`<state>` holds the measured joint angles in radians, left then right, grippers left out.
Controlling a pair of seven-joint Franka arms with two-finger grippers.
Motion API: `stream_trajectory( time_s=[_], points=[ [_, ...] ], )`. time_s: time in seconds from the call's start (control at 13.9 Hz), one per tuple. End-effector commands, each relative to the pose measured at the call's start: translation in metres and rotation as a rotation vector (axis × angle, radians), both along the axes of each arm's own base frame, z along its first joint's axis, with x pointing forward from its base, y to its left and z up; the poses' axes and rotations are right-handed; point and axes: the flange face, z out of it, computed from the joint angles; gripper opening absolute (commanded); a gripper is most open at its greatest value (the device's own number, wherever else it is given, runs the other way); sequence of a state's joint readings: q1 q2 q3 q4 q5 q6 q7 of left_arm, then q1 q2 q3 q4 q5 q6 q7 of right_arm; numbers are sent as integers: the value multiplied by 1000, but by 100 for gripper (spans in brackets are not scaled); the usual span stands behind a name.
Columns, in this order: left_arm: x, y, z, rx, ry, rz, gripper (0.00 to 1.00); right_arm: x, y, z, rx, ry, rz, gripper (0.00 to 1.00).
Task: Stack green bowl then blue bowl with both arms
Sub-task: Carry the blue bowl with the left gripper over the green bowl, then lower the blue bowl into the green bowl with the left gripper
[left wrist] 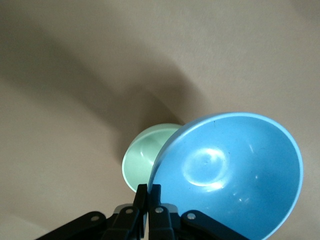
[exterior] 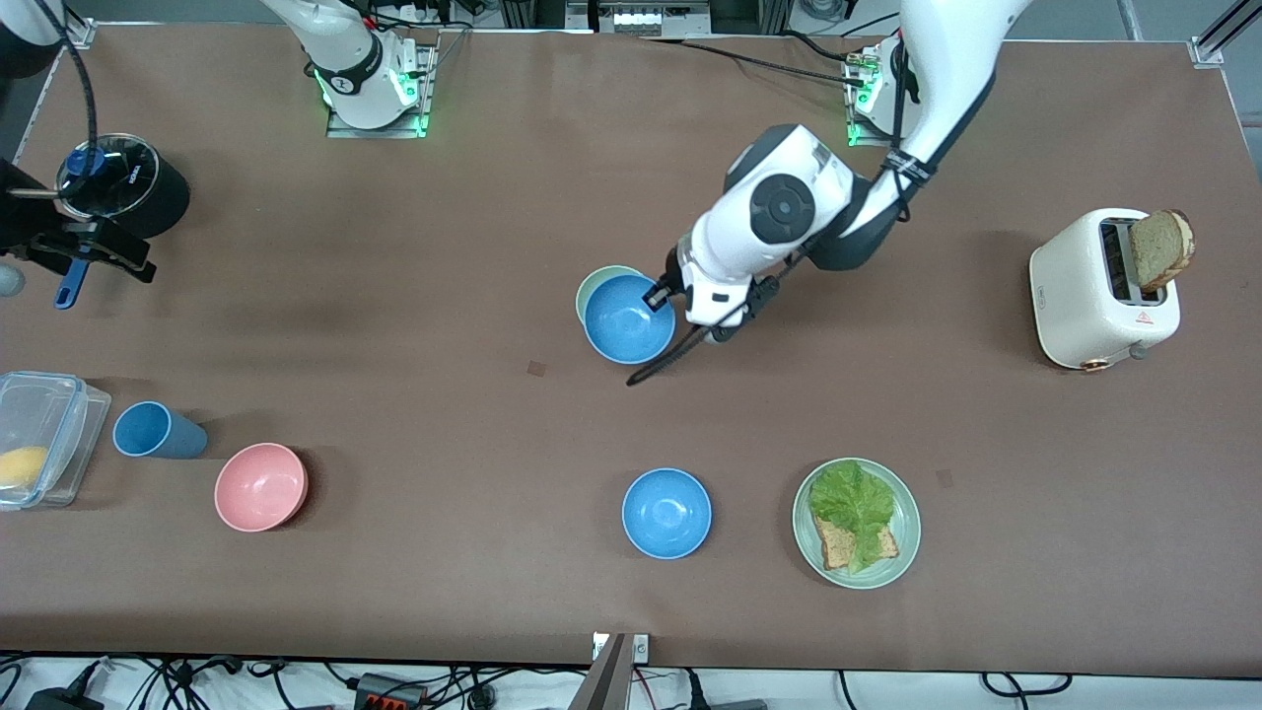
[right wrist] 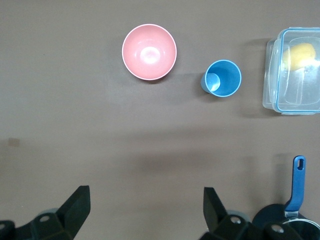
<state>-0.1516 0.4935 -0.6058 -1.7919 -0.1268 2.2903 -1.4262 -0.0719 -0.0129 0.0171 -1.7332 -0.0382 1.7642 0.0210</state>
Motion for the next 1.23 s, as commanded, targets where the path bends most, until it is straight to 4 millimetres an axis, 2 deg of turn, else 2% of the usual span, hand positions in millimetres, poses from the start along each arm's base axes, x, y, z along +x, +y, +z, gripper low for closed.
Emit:
stream_trajectory(
  time_s=[0.0, 0.07, 0.22, 0.36, 0.5, 0.79, 1.01, 1.15],
  points=[
    [-20, 5, 12, 30, -52, 46, 0, -18, 1, 1, -9, -27, 17, 100],
    [-30, -1, 13, 28, -63, 58, 0, -18, 1, 3, -8, -24, 17, 100],
    [-46, 2, 13, 25, -104, 95, 0, -8, -1, 6, -2, -33, 17, 100],
    [-53, 5, 12, 25, -119, 121, 0, -7, -2, 16, -6, -39, 23, 100],
    [-72, -13, 9, 39, -118, 107, 0, -8, 0, 16, -10, -27, 50, 100],
    [-86, -27, -3, 104, -142, 131, 0, -9, -5, 17, -5, -25, 71, 100],
    [-89, -30, -16, 88, -146, 147, 0, -10, -11, 18, -3, -20, 58, 100],
    [-88, -29, -23, 87, -143, 146, 0, -10, -8, 18, -3, -21, 58, 100]
  ],
)
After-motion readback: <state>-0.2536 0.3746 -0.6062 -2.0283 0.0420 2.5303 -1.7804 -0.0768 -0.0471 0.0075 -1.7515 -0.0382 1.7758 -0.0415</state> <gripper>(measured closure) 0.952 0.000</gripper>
